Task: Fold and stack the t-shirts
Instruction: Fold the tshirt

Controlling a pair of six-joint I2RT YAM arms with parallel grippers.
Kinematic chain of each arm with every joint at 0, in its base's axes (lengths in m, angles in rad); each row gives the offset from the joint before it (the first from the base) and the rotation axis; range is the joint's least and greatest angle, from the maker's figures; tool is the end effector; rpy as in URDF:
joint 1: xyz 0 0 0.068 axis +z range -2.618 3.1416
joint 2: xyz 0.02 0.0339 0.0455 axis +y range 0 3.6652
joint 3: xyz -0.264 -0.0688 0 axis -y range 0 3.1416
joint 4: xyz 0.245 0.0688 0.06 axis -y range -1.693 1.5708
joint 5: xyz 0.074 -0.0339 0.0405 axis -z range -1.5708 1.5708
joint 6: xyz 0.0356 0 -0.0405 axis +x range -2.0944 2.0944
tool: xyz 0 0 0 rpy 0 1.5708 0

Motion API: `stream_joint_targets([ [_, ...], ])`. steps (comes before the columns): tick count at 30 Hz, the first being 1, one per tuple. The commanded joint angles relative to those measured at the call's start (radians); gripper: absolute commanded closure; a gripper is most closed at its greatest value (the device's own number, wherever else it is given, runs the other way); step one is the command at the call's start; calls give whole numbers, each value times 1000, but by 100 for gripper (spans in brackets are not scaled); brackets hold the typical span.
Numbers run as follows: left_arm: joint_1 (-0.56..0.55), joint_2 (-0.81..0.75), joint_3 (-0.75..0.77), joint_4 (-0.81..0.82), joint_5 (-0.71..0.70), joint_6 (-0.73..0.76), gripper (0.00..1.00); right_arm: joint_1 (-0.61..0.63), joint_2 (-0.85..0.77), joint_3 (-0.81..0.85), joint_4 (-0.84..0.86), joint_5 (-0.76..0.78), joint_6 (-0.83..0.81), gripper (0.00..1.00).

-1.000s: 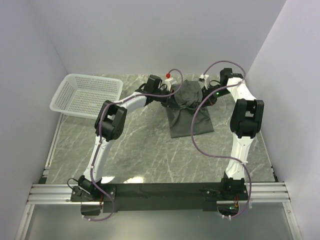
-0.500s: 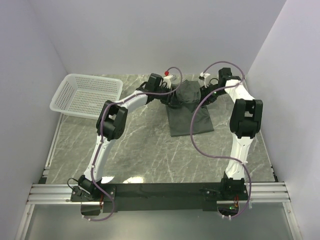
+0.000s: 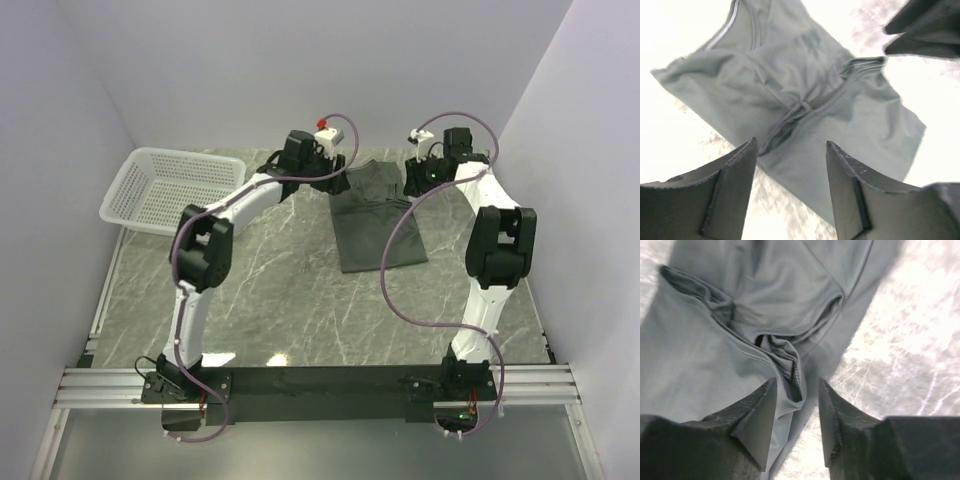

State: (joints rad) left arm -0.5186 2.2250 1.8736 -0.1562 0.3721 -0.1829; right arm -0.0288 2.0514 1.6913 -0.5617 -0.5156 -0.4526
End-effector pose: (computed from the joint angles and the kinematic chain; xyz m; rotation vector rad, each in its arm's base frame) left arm 0.4495 -0.2715 0.2429 0.5883 2.0608 -0.8069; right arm 0.4562 0.0044 0.2338 -0.7028 2.2689 0.4161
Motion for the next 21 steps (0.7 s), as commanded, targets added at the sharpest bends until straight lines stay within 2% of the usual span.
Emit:
stream_joint_targets([
  [1, -3, -155, -89, 69, 0, 56, 39, -3, -102, -2, 11, -82, -40, 60],
  [2, -6, -172, -143, 87, 25, 50, 41, -3, -109, 2, -28, -124, -61, 65],
  [3, -8, -195, -168, 95, 39, 42, 44, -2, -108, 10, -61, -212, -117, 76],
  [5, -18, -212, -206, 98, 71, 27, 48, 6, -68, 62, -184, -289, -161, 79],
  [6, -21, -217, -244, 106, 105, 22, 54, 10, -42, 94, -240, -316, -211, 83],
  [7, -26, -223, -258, 113, 122, 17, 57, 18, -11, 129, -288, -320, -233, 90],
  [8, -35, -223, -286, 119, 134, 4, 59, 24, 54, 202, -384, -310, -254, 91],
  [10, -44, -217, -301, 124, 169, -9, 64, 24, 139, 261, -432, -258, -253, 95],
  [13, -66, -209, -336, 141, 194, -30, 64, 24, 193, 321, -486, -221, -258, 96],
  [21, -121, -148, -370, 149, 218, -53, 64, 24, 250, 344, -406, -61, -150, 95],
])
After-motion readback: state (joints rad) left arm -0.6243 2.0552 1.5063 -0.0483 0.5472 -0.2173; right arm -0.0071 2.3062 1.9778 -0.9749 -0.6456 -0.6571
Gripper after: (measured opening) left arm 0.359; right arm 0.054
